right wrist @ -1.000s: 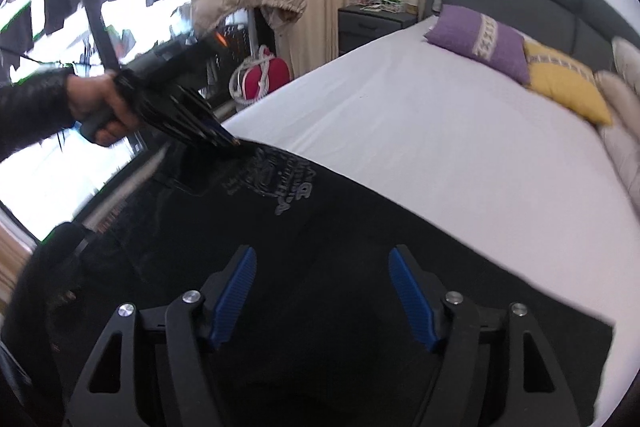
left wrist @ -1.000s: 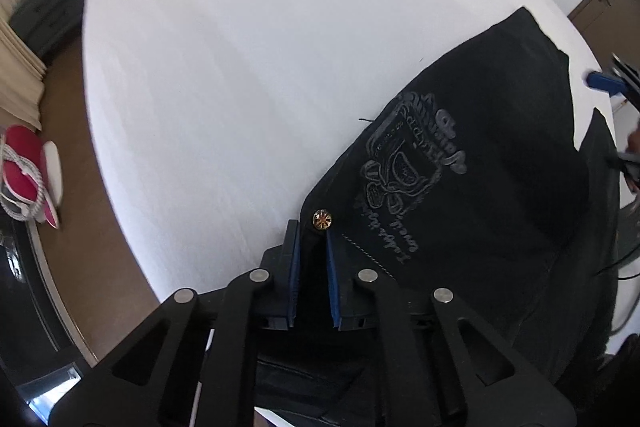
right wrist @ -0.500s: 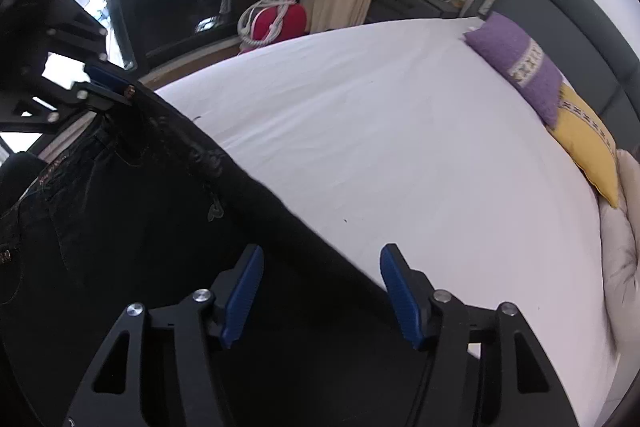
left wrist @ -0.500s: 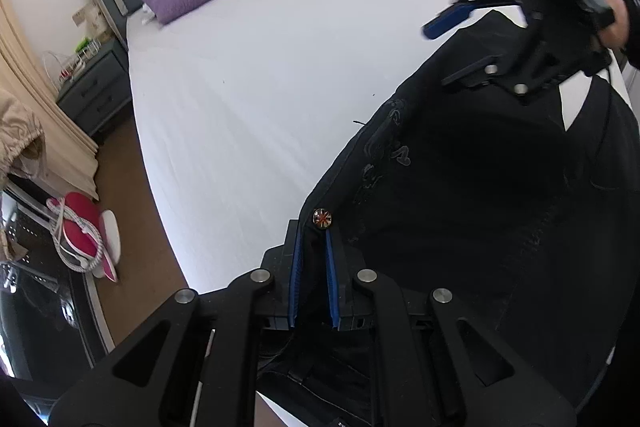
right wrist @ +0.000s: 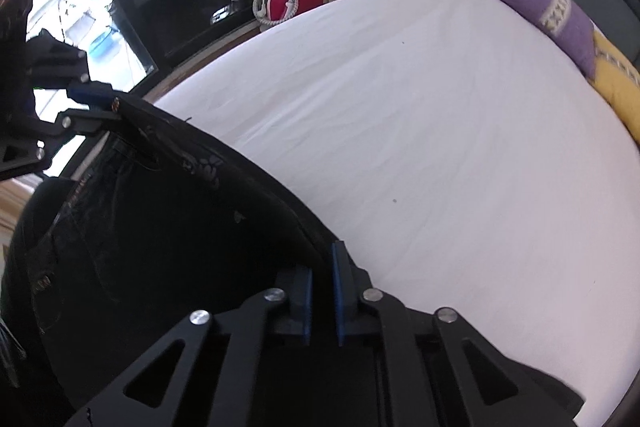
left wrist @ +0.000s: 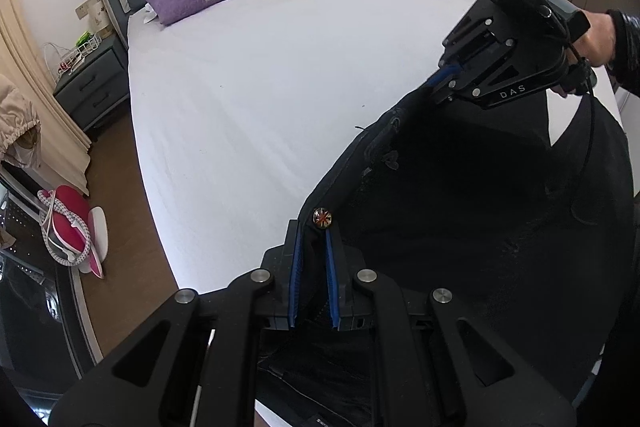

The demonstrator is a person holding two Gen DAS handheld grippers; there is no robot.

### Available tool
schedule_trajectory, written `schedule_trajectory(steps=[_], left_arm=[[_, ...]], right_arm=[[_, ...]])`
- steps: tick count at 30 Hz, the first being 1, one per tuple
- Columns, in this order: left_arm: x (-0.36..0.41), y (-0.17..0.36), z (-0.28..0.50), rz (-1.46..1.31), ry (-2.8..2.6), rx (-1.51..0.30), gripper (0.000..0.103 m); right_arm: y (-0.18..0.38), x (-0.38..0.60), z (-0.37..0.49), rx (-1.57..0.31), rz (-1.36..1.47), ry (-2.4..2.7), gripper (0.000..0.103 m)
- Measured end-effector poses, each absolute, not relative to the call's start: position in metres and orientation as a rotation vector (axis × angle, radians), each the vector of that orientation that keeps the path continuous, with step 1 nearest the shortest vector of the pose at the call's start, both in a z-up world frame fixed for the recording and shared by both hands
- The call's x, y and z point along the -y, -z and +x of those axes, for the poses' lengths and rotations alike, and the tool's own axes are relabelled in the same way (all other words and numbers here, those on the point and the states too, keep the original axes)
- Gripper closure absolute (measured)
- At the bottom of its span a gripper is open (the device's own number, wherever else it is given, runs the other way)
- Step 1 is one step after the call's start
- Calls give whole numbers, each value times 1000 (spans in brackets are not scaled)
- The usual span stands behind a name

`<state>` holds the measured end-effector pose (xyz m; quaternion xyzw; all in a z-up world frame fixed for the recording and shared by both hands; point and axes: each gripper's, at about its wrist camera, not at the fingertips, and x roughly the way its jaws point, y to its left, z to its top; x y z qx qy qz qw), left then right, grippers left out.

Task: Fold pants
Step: 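Grasp the jeans waistband with the right tool while the left tool holds it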

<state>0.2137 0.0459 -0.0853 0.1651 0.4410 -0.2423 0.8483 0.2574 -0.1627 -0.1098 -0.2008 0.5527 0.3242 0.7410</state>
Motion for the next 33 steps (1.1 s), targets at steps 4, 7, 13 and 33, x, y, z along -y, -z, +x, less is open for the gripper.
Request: schedule_trajectory(steps=[4,7,13,33], left_arm=[[-50,83,210,333,509,-923,93],[-50,78,200,322,513,-917,93],[-45,70,161,299,537,-914,93],[-13,115,-79,391,698,-1049,93]], right_arm=[[103,163,246,-1200,-354,-705,96],[99,158,232,-1192,-282,-720,96],[96,147,198,-1179,-197,-750,96],[86,139,-42,-999,-746,-667,96]])
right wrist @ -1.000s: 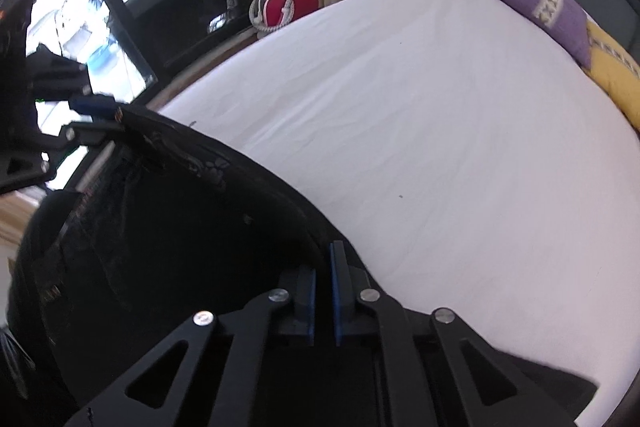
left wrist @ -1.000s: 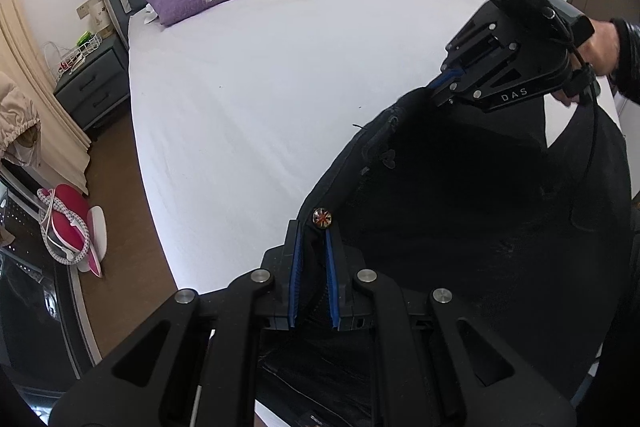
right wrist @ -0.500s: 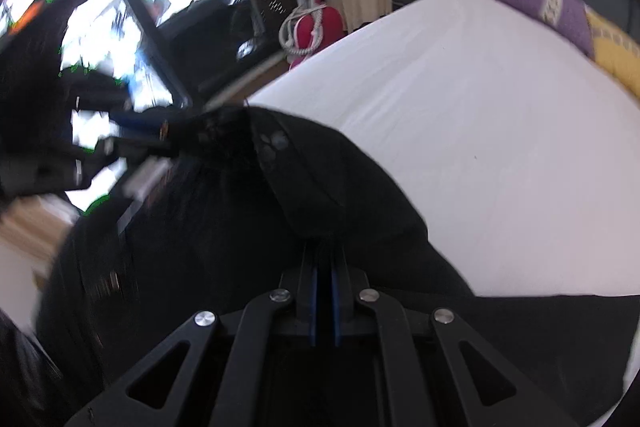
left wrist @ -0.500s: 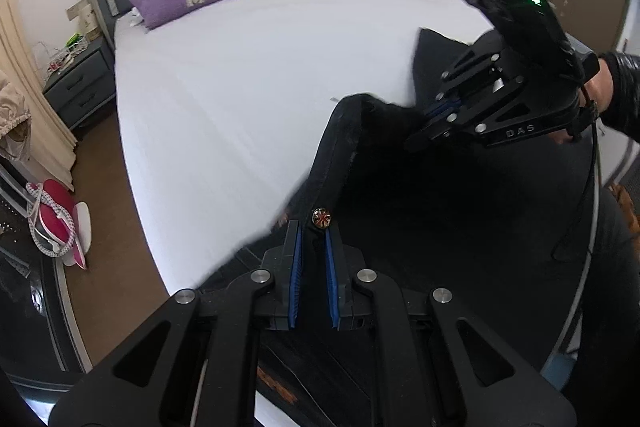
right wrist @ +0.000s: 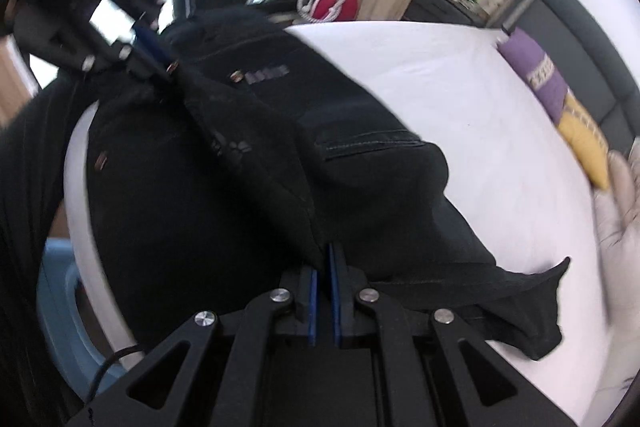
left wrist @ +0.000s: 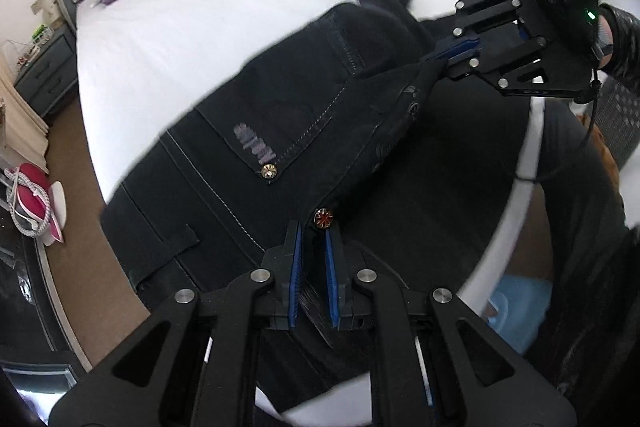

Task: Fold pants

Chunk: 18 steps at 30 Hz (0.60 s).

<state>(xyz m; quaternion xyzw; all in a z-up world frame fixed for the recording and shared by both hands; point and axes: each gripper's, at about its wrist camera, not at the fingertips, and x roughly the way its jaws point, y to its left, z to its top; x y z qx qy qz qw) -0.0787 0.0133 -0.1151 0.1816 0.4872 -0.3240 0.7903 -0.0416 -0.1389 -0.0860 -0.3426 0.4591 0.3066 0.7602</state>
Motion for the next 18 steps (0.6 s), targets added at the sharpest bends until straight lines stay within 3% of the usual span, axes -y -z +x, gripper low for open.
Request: schedule_trajectory(steps=[10,18], left_arm=[[5,121,-156,509,761,-1065,93],[23,121,-170,521,767,-1069,93]], right_arm=[[110,120,-115,-978,-911,-658,96],[116,109,-133,-953,-991,-618,97]])
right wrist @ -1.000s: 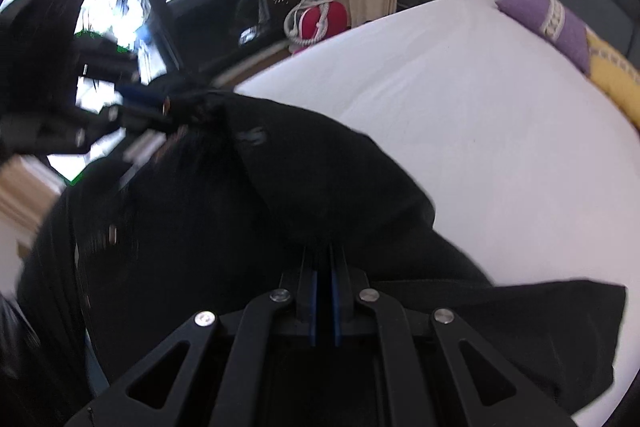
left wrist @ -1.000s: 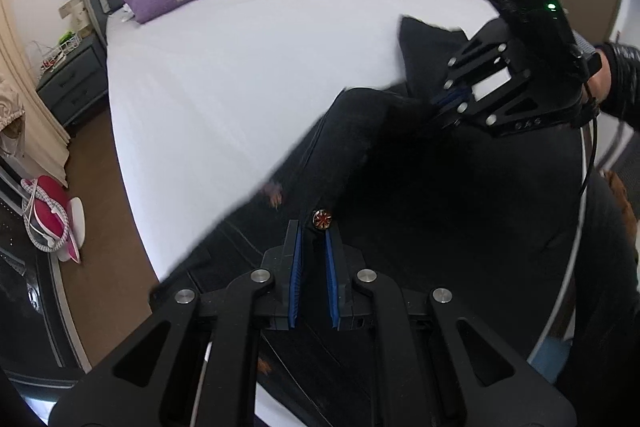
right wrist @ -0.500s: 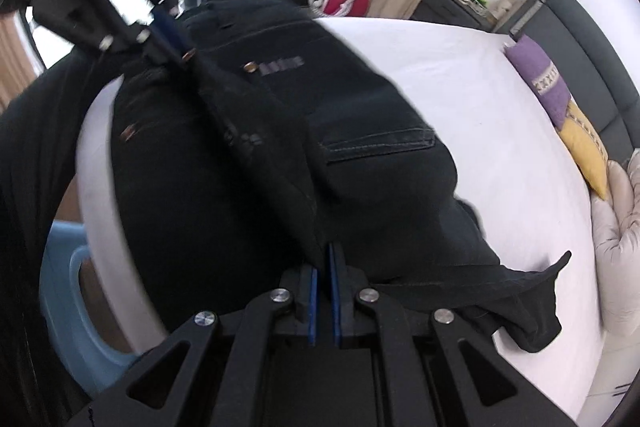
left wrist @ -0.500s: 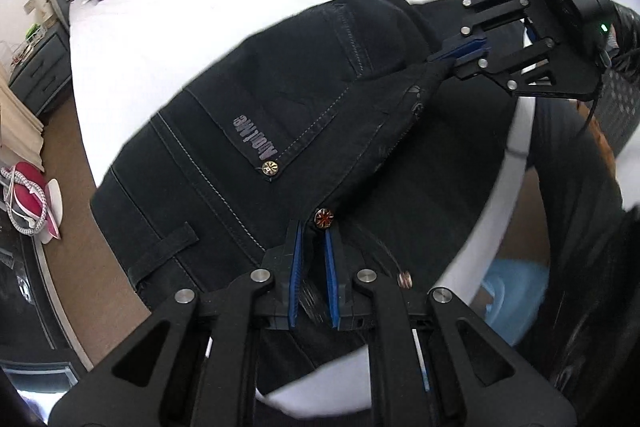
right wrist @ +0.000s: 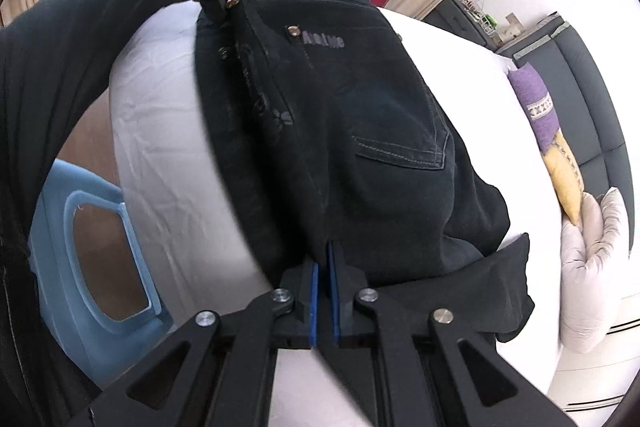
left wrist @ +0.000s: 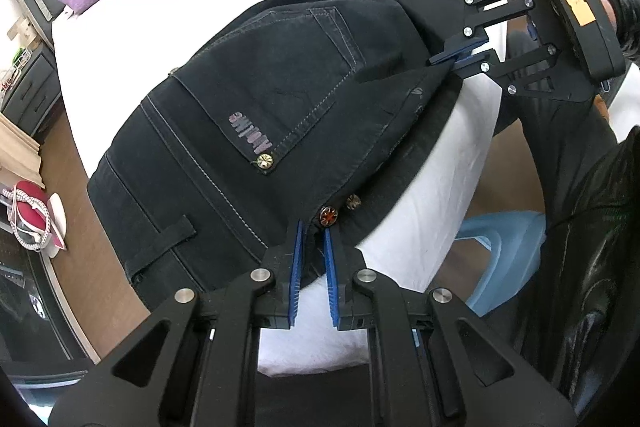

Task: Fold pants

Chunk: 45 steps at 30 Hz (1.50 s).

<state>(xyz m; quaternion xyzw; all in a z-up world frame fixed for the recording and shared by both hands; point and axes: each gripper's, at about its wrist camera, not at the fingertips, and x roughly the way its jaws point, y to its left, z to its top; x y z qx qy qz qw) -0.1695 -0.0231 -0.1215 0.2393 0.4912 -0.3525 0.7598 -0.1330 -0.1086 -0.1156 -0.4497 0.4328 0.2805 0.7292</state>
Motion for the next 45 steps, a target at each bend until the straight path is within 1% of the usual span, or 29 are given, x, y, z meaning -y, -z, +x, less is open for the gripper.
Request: schedule_trajectory(steps=[2,7,9,12,14,17,21,24,27,30,31,33,34,35,36,37,38,40,42,43,45], left_arm=[[16,118,-167,520,775,-1066,93],[17,123,-146,495,773,-1079,93],[12,129,-143,469,767,-1085,90],[4,130,-144,435,760,-1085,89],[0,122,-148,477,776,-1094,89],[-15,102,-151,479,879,-1173,88],[-25,57,-140,391,852,-1076,88],[-9,42,-115,164,833,-985,88],[28,56,-93,85,786,-971,88],[67,97,-80,108,741,-1033,88],[79,120,-77,155,711,-1094,88],[80,139,-78,137,686,-1102,88],[73,142,-78,76,684,-1090,88],[67,144,-76,32,684,-1103,88],[65,144,-73,6,688,-1111,88],[63,145,-71,-11,693,-1117,88],[63,145,-69,-17,697,-1119,88],[66,145,-65,-4,698,-1120,88],[66,148,-65,-4,697,-1119,88],[67,148,-63,-9,697,-1121,88],[67,153,-64,-13,697,-1123,88]], right_arm=[[115,111,-146,-951,-997,-606,97],[120,108,-143,-950,-1015,-588,97],[122,107,-147,-949,-1026,-580,97],[132,105,-143,-956,-1041,-575,95],[135,104,-141,-956,-1039,-563,95],[136,103,-143,-959,-1016,-543,95],[138,100,-145,-957,-1002,-519,95],[140,96,-150,-962,-981,-497,95],[138,99,-147,-978,-912,-471,94],[134,105,-144,-984,-821,-444,93],[130,109,-143,-986,-777,-438,91],[122,117,-142,-995,-702,-440,82],[114,125,-142,-1010,-614,-469,58],[102,137,-142,-1020,-483,-525,32],[87,153,-142,-1008,-336,-561,24],[76,165,-140,-986,-240,-572,20],[64,181,-135,-958,-150,-567,20],[44,206,-111,-935,-86,-490,20],[29,233,-70,-922,-67,-341,18],[25,254,-37,-935,-32,-242,14],[28,279,12,-985,17,-96,12]])
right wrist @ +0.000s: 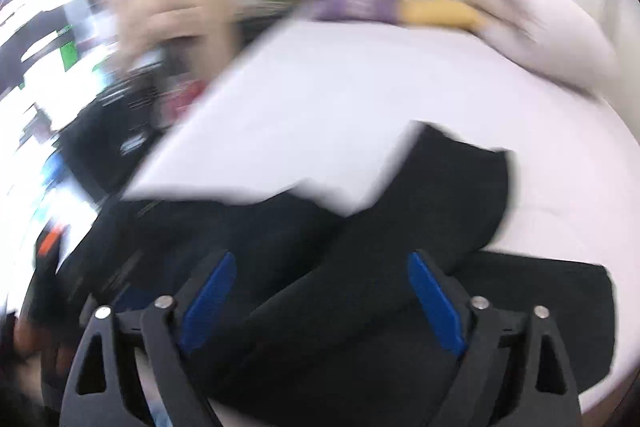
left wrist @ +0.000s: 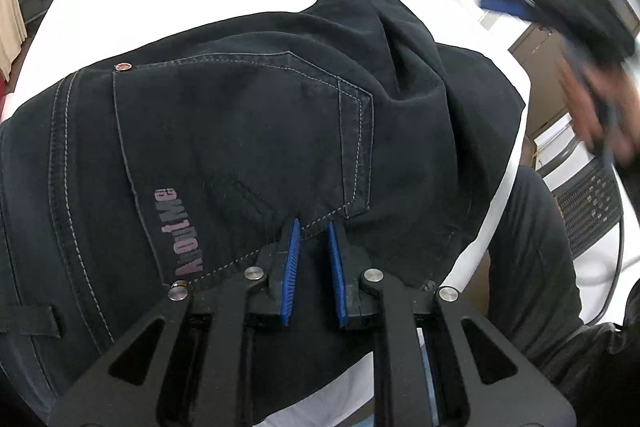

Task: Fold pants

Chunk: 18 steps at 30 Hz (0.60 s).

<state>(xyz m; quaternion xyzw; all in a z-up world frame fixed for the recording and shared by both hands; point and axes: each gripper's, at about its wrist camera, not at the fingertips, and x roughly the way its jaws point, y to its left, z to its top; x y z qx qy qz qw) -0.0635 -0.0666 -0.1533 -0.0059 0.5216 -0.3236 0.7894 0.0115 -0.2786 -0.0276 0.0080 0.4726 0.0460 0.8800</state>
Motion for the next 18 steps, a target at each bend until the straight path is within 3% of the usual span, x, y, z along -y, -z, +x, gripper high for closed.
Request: schedule_trajectory(steps=[7,8,16,18], left_arm=[[52,163,-64,-53,703,-1134,88],[47,163,-63,-60,705,-1137,88],[48,168,-58,-75,714,-1147,88],[44,168,-59,-77,715,-1147,88]], right_arm=[[101,324,172,-1216,95,153,13],[113,327,184,-1246,102,195,17],[158,333,220,-1319,107,293,19],[156,336,222,-1310,133,276,26]])
